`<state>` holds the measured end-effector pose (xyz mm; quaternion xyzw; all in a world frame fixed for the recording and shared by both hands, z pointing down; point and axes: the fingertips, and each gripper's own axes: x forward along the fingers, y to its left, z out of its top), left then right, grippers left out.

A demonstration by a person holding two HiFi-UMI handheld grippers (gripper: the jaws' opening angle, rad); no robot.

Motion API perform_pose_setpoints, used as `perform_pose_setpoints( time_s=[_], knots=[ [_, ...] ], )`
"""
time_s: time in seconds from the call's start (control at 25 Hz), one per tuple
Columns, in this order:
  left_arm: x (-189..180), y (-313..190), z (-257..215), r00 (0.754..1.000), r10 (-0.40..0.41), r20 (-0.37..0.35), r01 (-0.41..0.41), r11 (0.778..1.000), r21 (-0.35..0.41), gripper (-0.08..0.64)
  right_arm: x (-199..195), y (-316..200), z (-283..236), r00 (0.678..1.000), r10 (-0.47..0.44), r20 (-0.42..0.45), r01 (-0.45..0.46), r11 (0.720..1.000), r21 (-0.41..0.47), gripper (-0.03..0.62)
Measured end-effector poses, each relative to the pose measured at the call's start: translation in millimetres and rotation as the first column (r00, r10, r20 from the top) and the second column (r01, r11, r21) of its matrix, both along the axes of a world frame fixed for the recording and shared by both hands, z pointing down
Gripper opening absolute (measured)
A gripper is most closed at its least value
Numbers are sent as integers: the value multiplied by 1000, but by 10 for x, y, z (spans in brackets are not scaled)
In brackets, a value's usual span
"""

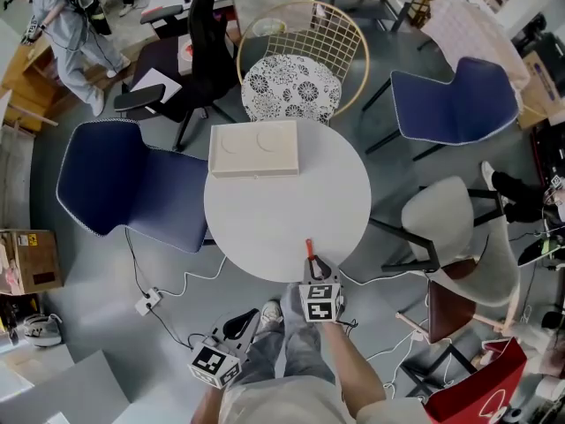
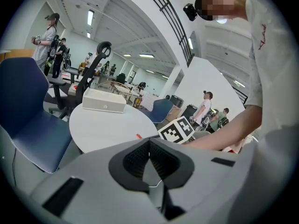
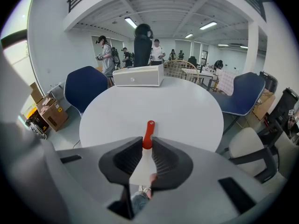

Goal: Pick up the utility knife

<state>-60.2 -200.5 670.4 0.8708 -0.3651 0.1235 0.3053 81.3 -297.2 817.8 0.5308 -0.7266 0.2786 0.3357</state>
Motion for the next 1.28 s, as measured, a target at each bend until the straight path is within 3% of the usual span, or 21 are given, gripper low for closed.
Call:
perform_pose_setpoints(
  time_s=[0.32,0.64,1.0,1.28],
  knots=[
    [26,-28,-123,1000,19,-6,-18,999,38,12,20,-60,-269,1000,9,-2,-9,999,53,74],
    [26,-102,-452,998,51,-23,-47,990,135,12,-35,-91,-1047,1000,11,7,-12,975,223,74],
    [78,4,-928,993,112,-40,-97,957,272,12,-223,299,-2036,1000,5,17,-12,912,410,74],
    [45,302,-1140,989,146,-37,-124,929,348,12,-303,768,-2495,1000,12,10,-16,852,523,74]
  ],
)
